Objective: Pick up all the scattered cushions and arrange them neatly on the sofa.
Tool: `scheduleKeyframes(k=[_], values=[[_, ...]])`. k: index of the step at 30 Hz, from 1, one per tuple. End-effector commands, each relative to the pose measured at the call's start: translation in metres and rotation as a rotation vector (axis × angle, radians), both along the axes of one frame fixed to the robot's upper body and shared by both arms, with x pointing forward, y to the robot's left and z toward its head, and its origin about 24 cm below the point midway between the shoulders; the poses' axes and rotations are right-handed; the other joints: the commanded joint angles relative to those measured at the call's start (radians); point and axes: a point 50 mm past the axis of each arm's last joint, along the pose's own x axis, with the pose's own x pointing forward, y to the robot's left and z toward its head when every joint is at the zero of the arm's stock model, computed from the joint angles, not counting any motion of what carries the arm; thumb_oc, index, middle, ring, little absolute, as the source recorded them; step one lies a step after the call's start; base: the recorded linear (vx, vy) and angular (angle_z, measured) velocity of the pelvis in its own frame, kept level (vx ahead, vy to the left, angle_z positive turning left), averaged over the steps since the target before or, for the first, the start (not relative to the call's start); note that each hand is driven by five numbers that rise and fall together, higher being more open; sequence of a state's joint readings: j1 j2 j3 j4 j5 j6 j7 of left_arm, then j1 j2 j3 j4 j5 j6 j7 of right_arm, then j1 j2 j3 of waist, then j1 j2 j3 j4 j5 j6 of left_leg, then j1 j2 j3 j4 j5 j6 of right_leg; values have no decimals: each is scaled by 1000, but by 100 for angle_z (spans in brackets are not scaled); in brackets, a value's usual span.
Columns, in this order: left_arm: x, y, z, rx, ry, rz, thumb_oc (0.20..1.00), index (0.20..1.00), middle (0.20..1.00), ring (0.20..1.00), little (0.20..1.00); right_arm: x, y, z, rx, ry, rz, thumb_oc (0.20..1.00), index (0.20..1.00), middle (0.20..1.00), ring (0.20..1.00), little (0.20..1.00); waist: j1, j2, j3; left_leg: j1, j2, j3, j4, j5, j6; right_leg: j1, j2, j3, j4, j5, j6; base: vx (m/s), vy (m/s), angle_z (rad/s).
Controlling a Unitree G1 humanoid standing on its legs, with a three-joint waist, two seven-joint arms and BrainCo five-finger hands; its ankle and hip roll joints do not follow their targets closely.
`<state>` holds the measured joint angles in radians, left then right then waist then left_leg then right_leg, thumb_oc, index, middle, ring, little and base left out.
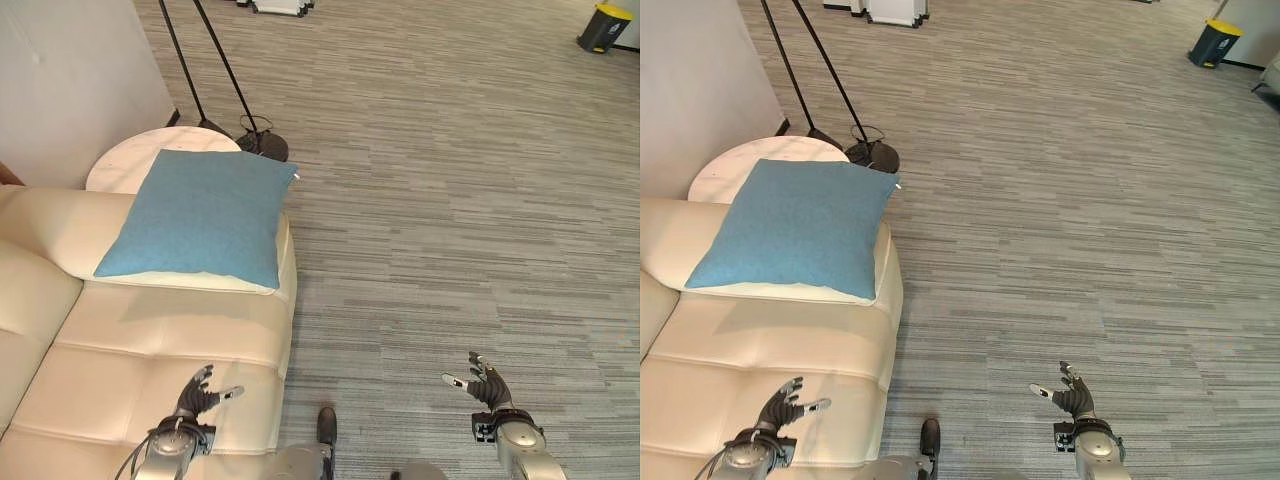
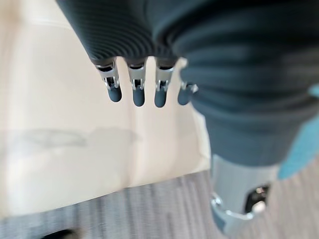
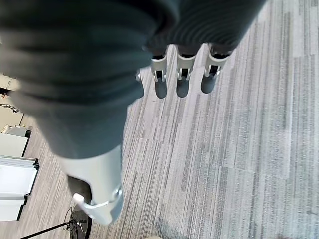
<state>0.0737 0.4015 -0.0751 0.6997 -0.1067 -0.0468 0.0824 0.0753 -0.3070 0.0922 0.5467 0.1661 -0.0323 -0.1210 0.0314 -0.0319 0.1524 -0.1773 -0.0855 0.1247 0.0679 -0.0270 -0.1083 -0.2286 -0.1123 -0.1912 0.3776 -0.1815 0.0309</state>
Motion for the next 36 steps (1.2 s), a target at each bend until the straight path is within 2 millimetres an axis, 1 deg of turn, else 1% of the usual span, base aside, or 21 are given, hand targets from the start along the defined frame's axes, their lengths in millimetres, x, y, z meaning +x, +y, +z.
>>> scheduleKeyframes(k=[1,4,6,7,8,9,10,12,15,18,21,22,23,24,28,29,30,31,33,34,36], values=[[-16,9,1,13,-13,58,1000,1000,1000,1000,1000,27,-10,24,-62,-107,22,1000,1000,1000,1000,1000,23,6,44,96,60,-93,91,-116,138,-11,-49,-9,-235,217,108,341,-158,-16],[-17,10,0,13,-15,71,1000,1000,1000,1000,1000,29,-10,26,-69,-112,27,1000,1000,1000,1000,1000,12,13,51,142,70,-115,75,-137,124,-61,-59,-1,-266,241,122,295,-162,-22],[-18,10,0,20,-10,77,1000,1000,1000,1000,1000,27,-11,27,-82,-118,25,1000,1000,1000,1000,1000,-5,20,55,195,88,-145,48,-154,108,-94,-57,36,-273,256,135,394,-236,48],[-16,9,1,22,-19,69,1000,1000,1000,1000,1000,25,-10,25,-70,-110,24,1000,1000,1000,1000,1000,-8,10,50,211,89,-171,48,-168,99,-80,-57,52,-269,249,138,414,-288,52],[-17,8,1,15,-24,67,1000,1000,1000,1000,1000,25,-9,24,-63,-108,27,1000,1000,1000,1000,1000,-7,5,45,225,99,-170,41,-170,90,-69,-62,48,-263,261,136,390,-297,62],[-18,8,0,9,-26,82,1000,1000,1000,1000,1000,27,-10,25,-68,-113,35,1000,1000,1000,1000,1000,-8,9,38,243,125,-173,30,-162,79,-83,-64,34,-239,267,132,356,-277,92],[-19,6,-2,-3,-18,87,1000,1000,1000,1000,1000,28,-11,26,-77,-113,39,1000,1000,1000,1000,1000,-10,21,31,250,155,-178,25,-150,68,-83,-56,17,-205,252,124,317,-280,94],[-18,1,-4,-25,-18,89,1000,1000,1000,1000,1000,29,-15,29,-85,-124,38,1000,1000,1000,1000,1000,-18,32,19,239,191,-190,29,-96,48,-82,-48,-21,-173,230,108,269,-254,60],[-18,-2,-6,-36,-7,79,1000,1000,1000,1000,1000,28,-21,31,-90,-130,23,1000,1000,1000,1000,1000,-22,46,12,226,233,-194,55,-19,28,-57,-29,-62,-155,183,85,252,-231,49],[-15,-6,-7,-51,-14,79,1000,1000,1000,1000,1000,24,-28,30,-105,-118,0,1000,1000,1000,1000,1000,-26,50,9,204,258,-140,96,51,21,-7,-24,-105,-182,158,69,184,-146,21],[-15,-7,-8,-62,-11,85,1000,1000,1000,1000,1000,23,-31,30,-107,-115,-12,1000,1000,1000,1000,1000,-18,47,10,182,237,-124,100,24,31,30,-19,-118,-216,147,66,161,-78,32],[-20,-8,-15,-74,21,107,1000,1000,1000,1000,1000,21,-36,29,-105,-108,-38,1000,1000,1000,1000,1000,-4,37,0,117,190,-58,56,-38,42,91,-26,-144,-273,134,71,229,-49,20],[-21,-7,-15,-71,27,110,1000,1000,1000,1000,1000,21,-37,29,-105,-108,-43,1000,1000,1000,1000,1000,2,32,1,82,182,-34,53,-36,42,111,-28,-152,-284,131,72,229,-49,39],[-21,-7,-15,-71,27,110,1000,1000,1000,1000,1000,21,-36,29,-105,-109,-43,1000,1000,1000,1000,1000,2,32,1,82,181,-34,53,-37,43,111,-28,-152,-284,131,72,99,-10,55],[-30,3,-20,-48,69,164,1000,1000,1000,1000,1000,15,-38,24,-107,-88,-65,1000,1000,1000,1000,1000,38,25,7,-22,160,39,14,42,32,188,-10,-186,-327,118,74,133,4,33],[-30,3,-20,-48,69,164,1000,1000,1000,1000,1000,15,-38,24,-107,-88,-65,1000,1000,1000,1000,1000,38,25,7,-22,160,39,14,42,32,188,-10,-186,-327,118,74,318,69,41],[-39,11,-21,-27,82,200,1000,1000,1000,1000,1000,7,-37,19,-104,-65,-77,1000,1000,1000,1000,1000,54,24,-7,-13,148,85,-36,54,32,237,7,-199,-341,92,80,271,73,20],[-39,11,-21,-27,83,200,1000,1000,1000,1000,1000,6,-37,18,-103,-65,-77,1000,1000,1000,1000,1000,54,23,-7,-11,147,85,-38,54,32,239,6,-199,-341,91,80,325,110,25],[-37,15,-18,-21,66,219,1000,1000,1000,1000,1000,4,-38,16,-106,-51,-92,1000,1000,1000,1000,1000,59,13,-10,-65,139,132,-18,73,33,267,7,-207,-366,86,78,146,122,43],[-39,17,-17,-19,63,224,1000,1000,1000,1000,1000,4,-38,16,-113,-46,-87,1000,1000,1000,1000,1000,74,13,-14,-69,144,145,-19,77,35,283,8,-208,-370,80,80,221,192,54],[-46,20,-20,-21,83,255,1000,1000,1000,1000,1000,5,-33,14,-109,-39,-63,1000,1000,1000,1000,1000,87,8,-22,-49,135,123,-20,56,55,299,-4,-216,-353,69,88,272,228,33]])
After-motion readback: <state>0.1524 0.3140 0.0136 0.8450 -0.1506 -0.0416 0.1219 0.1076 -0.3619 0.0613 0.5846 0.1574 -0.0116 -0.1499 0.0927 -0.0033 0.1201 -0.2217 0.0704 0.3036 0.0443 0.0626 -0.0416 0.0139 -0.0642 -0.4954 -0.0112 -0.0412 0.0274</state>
